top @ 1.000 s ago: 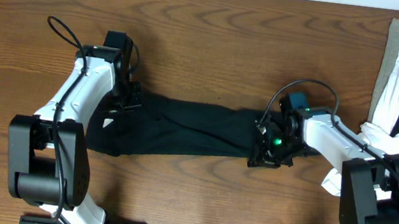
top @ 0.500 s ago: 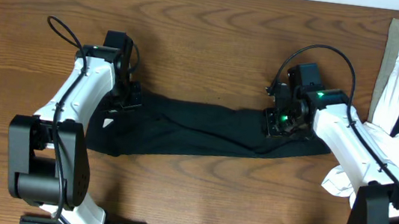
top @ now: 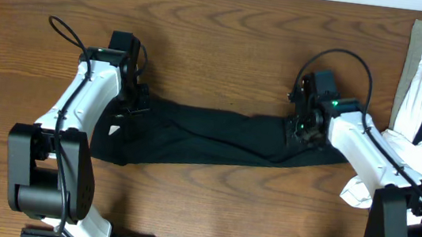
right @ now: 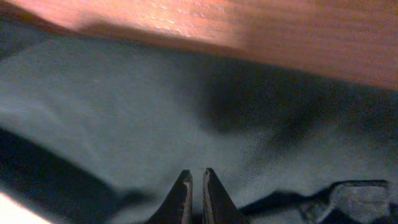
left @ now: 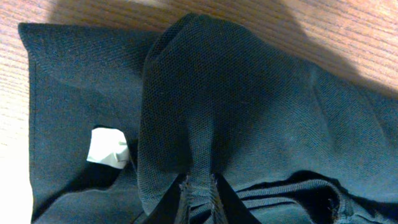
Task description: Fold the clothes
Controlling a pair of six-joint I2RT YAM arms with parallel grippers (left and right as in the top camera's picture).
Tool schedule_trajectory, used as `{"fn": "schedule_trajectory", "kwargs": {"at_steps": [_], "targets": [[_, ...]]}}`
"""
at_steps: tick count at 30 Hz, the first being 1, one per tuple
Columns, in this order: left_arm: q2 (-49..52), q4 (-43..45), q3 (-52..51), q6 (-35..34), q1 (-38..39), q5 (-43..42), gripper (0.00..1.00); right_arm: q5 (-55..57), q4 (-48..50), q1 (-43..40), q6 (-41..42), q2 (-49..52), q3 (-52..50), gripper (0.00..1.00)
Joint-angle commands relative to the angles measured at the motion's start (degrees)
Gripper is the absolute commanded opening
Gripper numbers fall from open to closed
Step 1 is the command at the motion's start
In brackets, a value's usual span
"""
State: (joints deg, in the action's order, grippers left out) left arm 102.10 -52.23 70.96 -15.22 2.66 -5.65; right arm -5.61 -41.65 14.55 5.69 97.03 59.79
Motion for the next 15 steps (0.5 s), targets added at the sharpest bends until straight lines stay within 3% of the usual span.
{"fn": "schedule_trajectory", "kwargs": {"at_steps": [1, 5, 15], "targets": [[-1.38, -0.11, 1.27, 0.11, -0.28, -0.13, 0.15, -0.48, 2.1, -0.33, 0.7, 0.7, -3.96, 0.06], [-1.38, -0.13, 1.27, 0.11, -0.28, -0.13, 0.15, -4.31, 2.43, -0.33, 0.7, 0.7, -6.29, 0.05], [-1.38, -0.09, 1.27, 0.09, -0.28, -0.13, 0.15, -8.37, -8.92, -0.33, 0.7, 0.7, -6.54, 0.01]]}}
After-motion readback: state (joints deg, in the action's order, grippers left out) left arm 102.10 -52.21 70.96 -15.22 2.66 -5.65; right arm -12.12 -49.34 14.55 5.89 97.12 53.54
